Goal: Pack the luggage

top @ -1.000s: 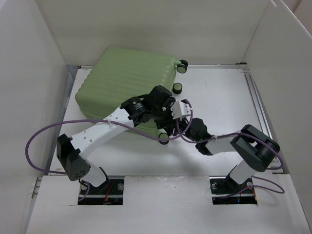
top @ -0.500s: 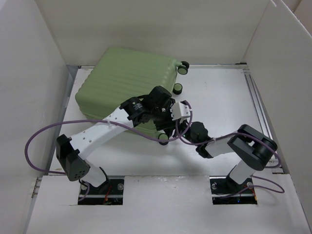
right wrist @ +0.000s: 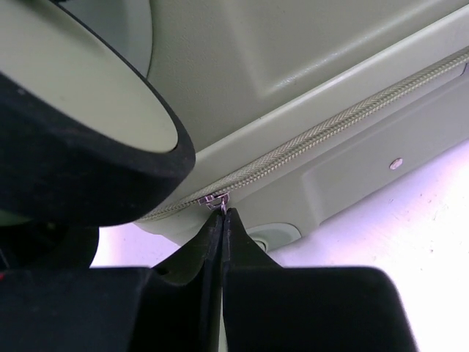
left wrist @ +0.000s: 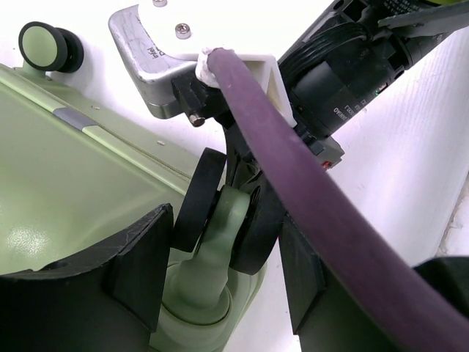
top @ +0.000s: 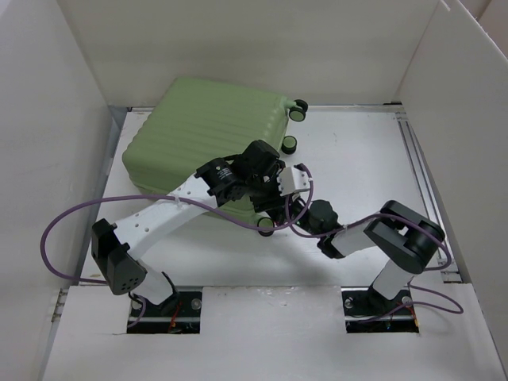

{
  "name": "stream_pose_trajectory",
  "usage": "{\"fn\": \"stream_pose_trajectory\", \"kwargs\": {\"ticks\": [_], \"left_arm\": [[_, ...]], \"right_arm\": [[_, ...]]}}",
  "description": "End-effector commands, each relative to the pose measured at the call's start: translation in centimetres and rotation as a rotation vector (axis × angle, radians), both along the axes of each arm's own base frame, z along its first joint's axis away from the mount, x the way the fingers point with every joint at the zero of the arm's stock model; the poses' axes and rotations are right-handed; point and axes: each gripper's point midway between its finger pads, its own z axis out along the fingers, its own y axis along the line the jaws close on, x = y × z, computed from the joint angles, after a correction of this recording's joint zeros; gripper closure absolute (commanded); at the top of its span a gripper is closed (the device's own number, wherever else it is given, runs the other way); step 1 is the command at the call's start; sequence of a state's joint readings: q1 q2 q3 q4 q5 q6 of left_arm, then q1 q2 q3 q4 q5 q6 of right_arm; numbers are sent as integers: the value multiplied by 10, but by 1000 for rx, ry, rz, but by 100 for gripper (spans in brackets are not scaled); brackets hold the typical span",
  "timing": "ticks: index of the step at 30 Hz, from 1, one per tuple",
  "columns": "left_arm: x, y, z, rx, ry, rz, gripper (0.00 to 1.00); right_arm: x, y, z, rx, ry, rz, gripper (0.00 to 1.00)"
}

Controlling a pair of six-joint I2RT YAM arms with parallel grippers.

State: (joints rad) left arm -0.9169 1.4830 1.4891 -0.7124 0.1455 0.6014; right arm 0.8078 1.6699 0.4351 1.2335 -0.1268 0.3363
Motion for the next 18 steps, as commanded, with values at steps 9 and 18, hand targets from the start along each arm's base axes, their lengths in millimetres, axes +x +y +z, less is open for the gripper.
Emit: {"fn": "stream_pose_trajectory", "kwargs": {"ticks": [9,18], "left_arm": [[10,11,49,-112,-104,85,100],[-4,27,24,-27,-79,27,100]], "right_arm": [[19,-11,2,99,95,-36,100],[66,-44,10,55,126,-170,100]]}}
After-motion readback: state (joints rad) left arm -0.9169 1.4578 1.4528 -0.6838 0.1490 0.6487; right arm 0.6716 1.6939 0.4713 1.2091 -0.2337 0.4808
